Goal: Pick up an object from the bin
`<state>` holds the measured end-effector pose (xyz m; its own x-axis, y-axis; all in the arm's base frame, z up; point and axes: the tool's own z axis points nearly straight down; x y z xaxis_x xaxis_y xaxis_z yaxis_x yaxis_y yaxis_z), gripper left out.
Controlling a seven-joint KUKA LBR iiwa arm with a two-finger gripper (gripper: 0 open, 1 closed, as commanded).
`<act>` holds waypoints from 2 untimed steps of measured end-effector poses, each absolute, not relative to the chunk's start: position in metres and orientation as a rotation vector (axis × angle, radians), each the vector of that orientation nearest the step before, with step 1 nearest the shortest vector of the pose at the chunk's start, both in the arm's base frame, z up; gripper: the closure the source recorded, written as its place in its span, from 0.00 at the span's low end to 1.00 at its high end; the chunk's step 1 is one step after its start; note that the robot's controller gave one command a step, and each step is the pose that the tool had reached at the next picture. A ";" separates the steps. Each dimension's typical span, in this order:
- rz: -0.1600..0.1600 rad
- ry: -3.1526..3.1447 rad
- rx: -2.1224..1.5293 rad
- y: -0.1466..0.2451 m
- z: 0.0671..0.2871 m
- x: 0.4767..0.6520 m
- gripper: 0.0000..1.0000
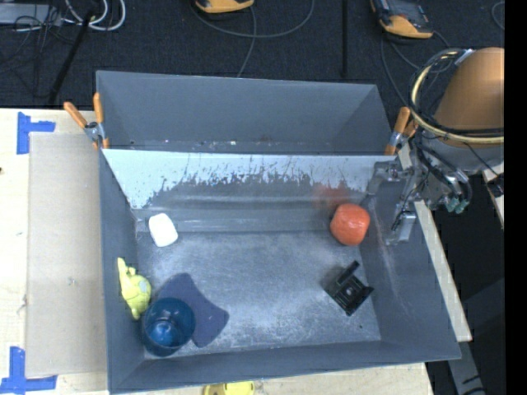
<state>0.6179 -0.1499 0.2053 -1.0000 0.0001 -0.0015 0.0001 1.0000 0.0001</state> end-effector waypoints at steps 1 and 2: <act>-0.010 3.093 0.324 -0.154 0.110 0.607 1.00; -0.011 3.094 0.319 -0.153 0.110 0.607 1.00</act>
Offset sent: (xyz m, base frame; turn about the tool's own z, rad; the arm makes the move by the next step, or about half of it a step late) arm 0.0000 0.0000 0.0000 0.0000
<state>0.6069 -0.1533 0.1104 -0.9785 0.2038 -0.0318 0.2040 0.9790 -0.0038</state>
